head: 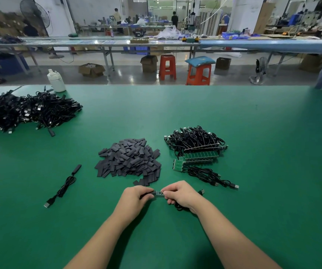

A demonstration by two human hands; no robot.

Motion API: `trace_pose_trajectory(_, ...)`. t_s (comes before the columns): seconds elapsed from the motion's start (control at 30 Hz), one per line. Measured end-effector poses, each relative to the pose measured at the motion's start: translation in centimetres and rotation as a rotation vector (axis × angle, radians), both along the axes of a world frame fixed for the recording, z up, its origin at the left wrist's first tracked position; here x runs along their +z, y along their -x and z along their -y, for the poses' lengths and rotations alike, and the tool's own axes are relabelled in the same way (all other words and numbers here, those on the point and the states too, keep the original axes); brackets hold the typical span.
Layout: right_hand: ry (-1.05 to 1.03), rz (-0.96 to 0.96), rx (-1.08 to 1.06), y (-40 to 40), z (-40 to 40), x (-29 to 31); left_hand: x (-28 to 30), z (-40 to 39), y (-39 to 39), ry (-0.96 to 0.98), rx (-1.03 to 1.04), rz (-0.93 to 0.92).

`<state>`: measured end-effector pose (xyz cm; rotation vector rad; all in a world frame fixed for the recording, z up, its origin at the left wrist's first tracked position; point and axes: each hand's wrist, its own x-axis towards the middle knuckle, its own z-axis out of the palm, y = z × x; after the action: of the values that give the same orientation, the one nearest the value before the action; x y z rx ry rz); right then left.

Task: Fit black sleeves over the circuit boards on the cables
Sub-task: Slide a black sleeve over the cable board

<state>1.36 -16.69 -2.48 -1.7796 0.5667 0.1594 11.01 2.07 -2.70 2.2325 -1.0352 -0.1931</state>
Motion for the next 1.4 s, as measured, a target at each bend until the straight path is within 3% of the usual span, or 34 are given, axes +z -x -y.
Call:
trace_pose_trajectory(0.3,0.006,-0.003,0.022,0.1,0.1,0.2,0.9,0.3,-0.3,-0.117,-0.099,0.114)
trace_pose_trajectory(1.4,-0.005,-0.024,0.033,-0.2,0.2,0.3,0.6,1.7,1.5,-0.124,-0.147,0.184)
